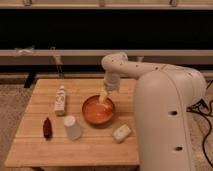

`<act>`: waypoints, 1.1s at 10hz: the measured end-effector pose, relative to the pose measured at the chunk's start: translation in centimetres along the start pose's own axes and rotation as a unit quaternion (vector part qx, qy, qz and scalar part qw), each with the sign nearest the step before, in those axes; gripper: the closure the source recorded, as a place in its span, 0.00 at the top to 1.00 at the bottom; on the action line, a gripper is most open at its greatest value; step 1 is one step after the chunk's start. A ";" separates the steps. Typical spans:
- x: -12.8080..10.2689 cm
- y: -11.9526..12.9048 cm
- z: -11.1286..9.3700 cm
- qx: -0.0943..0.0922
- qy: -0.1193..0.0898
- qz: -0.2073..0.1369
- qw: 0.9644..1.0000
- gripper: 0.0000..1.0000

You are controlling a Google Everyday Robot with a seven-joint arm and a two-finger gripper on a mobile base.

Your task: Stand the bottle upright

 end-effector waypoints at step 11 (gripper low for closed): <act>-11.0 5.3 -0.4 0.024 -0.011 0.011 1.000 0.80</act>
